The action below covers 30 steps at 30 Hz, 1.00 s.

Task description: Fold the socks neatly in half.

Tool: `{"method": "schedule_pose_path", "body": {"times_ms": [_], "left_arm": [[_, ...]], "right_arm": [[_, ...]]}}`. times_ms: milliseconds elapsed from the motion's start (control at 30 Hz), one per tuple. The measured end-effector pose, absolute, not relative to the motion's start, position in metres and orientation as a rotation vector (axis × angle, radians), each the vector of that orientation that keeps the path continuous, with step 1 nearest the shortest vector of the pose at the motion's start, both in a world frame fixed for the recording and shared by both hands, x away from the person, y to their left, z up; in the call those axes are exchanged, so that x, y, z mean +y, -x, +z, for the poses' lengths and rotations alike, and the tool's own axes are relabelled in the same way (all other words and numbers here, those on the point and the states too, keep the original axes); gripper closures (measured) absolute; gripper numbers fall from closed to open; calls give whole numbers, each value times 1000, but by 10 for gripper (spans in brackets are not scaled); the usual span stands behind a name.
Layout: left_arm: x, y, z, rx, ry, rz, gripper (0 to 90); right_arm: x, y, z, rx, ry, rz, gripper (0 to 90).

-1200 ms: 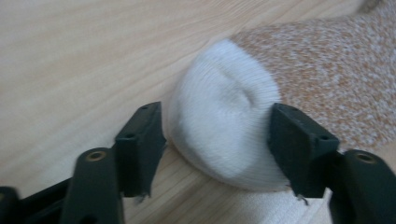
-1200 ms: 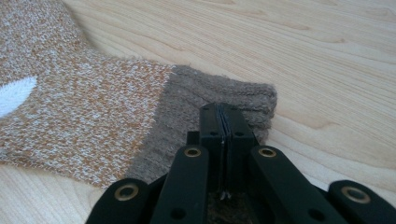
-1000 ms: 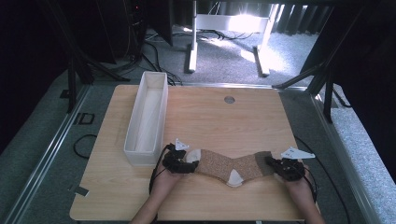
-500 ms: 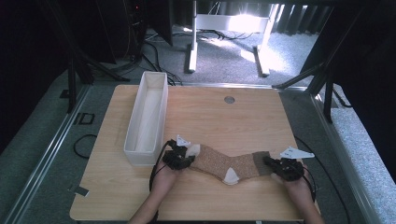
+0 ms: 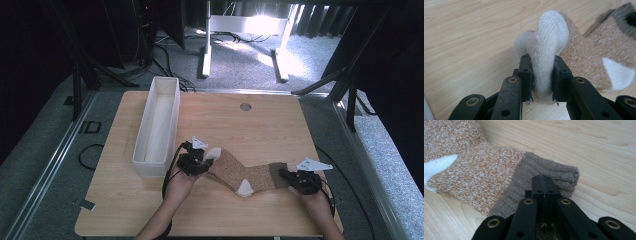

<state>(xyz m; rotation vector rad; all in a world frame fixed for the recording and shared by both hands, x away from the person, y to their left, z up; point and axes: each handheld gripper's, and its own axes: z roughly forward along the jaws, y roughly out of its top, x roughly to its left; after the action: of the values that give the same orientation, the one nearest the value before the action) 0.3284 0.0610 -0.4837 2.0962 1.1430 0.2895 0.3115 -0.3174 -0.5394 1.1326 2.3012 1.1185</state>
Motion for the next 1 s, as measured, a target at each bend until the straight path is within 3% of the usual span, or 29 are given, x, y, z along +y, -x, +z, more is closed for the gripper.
{"method": "schedule_pose_path", "body": {"times_ms": [600,1000], "left_arm": [[32,-327,-462,1091,-2105,291,718],[-20,-324,-457,979,-2137,238,719]], "right_arm": [[-319,-311,-541,2292,-1141,1142,900],[-320,-311,-542,2289,-1147,1152,900]]}}
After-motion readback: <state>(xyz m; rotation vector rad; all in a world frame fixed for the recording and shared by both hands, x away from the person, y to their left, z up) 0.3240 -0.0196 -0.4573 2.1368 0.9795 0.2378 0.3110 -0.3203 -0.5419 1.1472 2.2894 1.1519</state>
